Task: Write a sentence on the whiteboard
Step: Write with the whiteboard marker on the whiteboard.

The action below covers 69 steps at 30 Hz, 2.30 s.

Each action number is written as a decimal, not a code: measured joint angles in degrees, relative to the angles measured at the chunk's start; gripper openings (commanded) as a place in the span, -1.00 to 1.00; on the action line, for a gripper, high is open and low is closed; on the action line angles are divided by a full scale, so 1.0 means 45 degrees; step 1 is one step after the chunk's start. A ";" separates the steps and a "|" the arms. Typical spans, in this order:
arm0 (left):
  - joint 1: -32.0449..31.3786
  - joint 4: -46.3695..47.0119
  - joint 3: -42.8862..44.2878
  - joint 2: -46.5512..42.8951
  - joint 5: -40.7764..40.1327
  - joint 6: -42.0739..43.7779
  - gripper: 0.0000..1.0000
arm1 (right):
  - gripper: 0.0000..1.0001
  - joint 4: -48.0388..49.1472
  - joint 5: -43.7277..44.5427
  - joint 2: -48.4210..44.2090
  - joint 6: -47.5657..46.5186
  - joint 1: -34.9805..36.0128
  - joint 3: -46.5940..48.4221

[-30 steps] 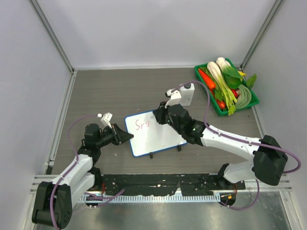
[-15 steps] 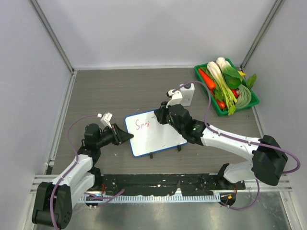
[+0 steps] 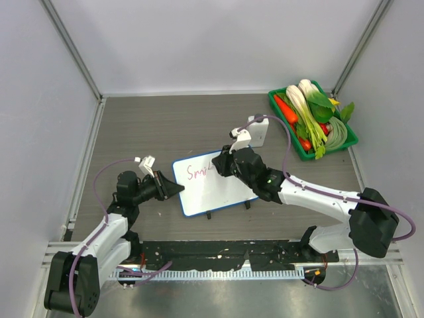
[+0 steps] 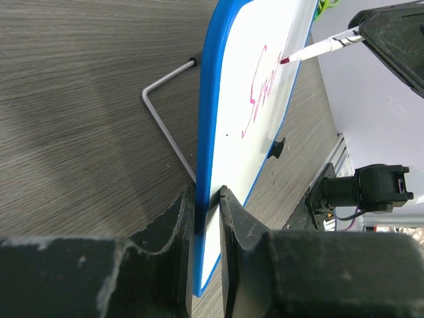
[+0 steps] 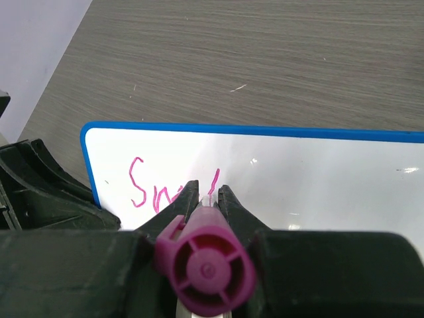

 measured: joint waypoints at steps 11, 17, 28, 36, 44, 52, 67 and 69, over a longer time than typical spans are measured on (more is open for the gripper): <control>0.0000 -0.0005 0.0000 -0.0034 -0.0005 0.0000 -1.00 | -0.97 -0.0146 -0.0427 -0.0301 0.0092 0.0000 -0.0442; 0.0000 -0.0010 0.0000 -0.0034 -0.0010 0.0000 -1.00 | -0.97 -0.0136 -0.0461 -0.0384 0.0185 0.0000 -0.0602; 0.0000 -0.0010 0.0000 -0.0034 -0.0010 0.0000 -1.00 | -0.97 -0.0253 -0.0262 -0.0393 0.0199 0.0000 -0.0495; 0.0000 0.0000 0.0000 -0.0034 0.0010 0.0000 -1.00 | -0.97 -0.0476 0.0024 -0.0568 -0.0019 -0.0005 -0.0194; 0.0000 0.0000 0.0000 -0.0034 0.0015 0.0000 -1.00 | -0.97 -0.0563 0.0175 -0.1137 -0.0131 -0.0063 0.0029; 0.0000 0.0000 0.0000 -0.0034 0.0019 0.0000 -1.00 | -0.97 -0.0612 0.0243 -0.1137 -0.0301 -0.0151 0.0049; 0.0000 0.0000 0.0000 -0.0034 0.0029 0.0000 -1.00 | -0.97 -0.0554 -0.0180 -0.0835 -0.0301 -0.0170 0.0049; 0.0000 0.0000 0.0000 -0.0034 0.0029 0.0000 -1.00 | -0.97 -0.0554 -0.0243 -0.0777 -0.0296 -0.0170 0.0049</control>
